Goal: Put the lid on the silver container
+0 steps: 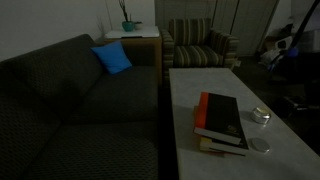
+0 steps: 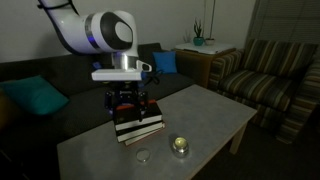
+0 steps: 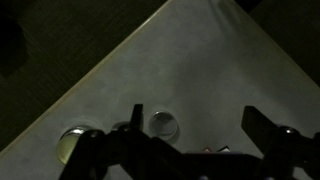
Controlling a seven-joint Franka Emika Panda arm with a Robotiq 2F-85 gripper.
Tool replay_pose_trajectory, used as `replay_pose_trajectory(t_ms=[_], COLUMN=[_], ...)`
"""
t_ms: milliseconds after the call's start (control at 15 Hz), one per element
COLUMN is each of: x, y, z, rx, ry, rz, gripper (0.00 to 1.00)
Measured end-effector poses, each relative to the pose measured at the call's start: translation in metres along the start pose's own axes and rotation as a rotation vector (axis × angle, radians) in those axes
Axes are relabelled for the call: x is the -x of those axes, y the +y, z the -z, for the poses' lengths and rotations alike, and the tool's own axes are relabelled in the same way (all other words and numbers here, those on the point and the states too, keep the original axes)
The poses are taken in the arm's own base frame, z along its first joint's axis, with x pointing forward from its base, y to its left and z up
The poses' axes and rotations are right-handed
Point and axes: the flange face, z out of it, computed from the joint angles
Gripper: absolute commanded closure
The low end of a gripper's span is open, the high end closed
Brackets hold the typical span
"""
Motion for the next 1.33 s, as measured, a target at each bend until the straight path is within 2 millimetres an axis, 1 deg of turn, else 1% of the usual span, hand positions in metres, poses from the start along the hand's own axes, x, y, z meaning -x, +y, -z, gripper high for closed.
replay_pose_trajectory(t_ms=[200,267,333,467,800,1000,1133,1333], x=[-0.013,-0.019,-0.024,-0.033,-0.037,-0.049,-0.061,-0.075], y=[0.021,0.024,0.025,0.026,0.025,0.022,0.019,0.015], z=[-0.053,-0.066,-0.075,-0.081,-0.077,-0.078,-0.086,-0.111], rx=[-0.101,-0.132,-0.156,-0.169,-0.168,-0.177,-0.207,-0.26], ry=[0.021,0.015,0.01,0.011,0.011,0.015,0.024,0.026], rz=[0.03,0.052,0.068,0.08,0.078,0.056,0.037,-0.035], gripper=[0.0,0.0,0.0,0.0,0.0,0.0,0.0,0.0])
